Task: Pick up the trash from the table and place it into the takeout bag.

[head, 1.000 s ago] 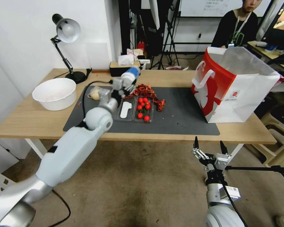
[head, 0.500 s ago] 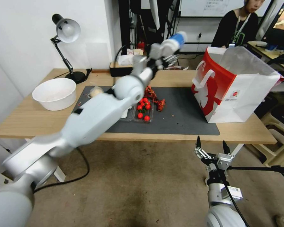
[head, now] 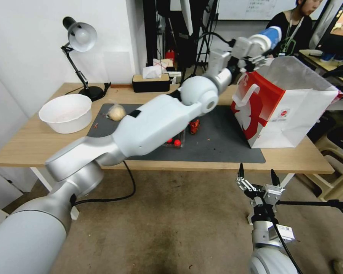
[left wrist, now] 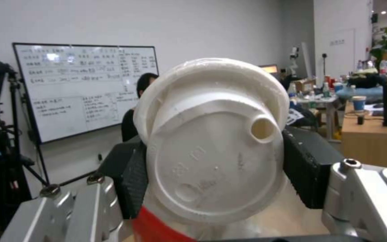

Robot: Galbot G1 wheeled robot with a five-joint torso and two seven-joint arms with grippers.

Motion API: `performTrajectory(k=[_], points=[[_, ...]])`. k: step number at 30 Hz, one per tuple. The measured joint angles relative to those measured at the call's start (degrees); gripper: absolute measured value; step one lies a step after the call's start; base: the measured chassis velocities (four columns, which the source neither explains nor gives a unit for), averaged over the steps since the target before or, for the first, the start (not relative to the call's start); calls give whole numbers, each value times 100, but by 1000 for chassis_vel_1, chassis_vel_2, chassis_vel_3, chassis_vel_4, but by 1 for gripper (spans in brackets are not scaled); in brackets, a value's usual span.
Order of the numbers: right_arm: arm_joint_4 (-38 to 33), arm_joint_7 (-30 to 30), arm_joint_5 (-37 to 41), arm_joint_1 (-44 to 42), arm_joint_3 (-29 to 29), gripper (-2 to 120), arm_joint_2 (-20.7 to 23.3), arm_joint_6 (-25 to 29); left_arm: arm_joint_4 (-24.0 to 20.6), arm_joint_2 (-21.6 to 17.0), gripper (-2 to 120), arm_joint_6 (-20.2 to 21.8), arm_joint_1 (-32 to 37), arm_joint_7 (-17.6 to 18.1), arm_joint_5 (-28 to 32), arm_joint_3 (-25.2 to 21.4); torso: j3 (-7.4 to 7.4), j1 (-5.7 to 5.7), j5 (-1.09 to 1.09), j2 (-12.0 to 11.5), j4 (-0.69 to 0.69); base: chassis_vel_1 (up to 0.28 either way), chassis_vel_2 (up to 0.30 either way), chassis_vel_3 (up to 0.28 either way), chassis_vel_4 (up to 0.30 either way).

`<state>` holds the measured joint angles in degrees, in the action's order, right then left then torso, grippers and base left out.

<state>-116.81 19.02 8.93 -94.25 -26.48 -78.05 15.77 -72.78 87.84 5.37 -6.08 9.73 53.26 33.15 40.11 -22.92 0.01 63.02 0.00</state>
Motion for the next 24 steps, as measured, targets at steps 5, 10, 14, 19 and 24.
performTrajectory(k=[5,10,14,19,24], points=[[2,8,-5,3,0,100,-1,0,245,245,62,-47,-47,-64,1,198,0,0,0,0,0,0,0,0,0],[6,15,-6,-6,-5,100,5,1,312,337,62,-68,-44,-87,-3,320,0,0,0,0,0,0,0,0,0],[8,20,-6,-1,-14,100,9,3,333,403,62,-85,-6,-105,-9,422,0,0,0,0,0,0,0,0,0],[8,20,-6,6,-14,100,6,3,362,428,62,-87,1,-113,-11,479,0,0,-1,0,0,0,0,0,0],[-2,21,-6,2,-14,100,-5,3,410,428,78,-101,7,-148,-29,522,0,0,-1,0,0,0,0,0,0]])
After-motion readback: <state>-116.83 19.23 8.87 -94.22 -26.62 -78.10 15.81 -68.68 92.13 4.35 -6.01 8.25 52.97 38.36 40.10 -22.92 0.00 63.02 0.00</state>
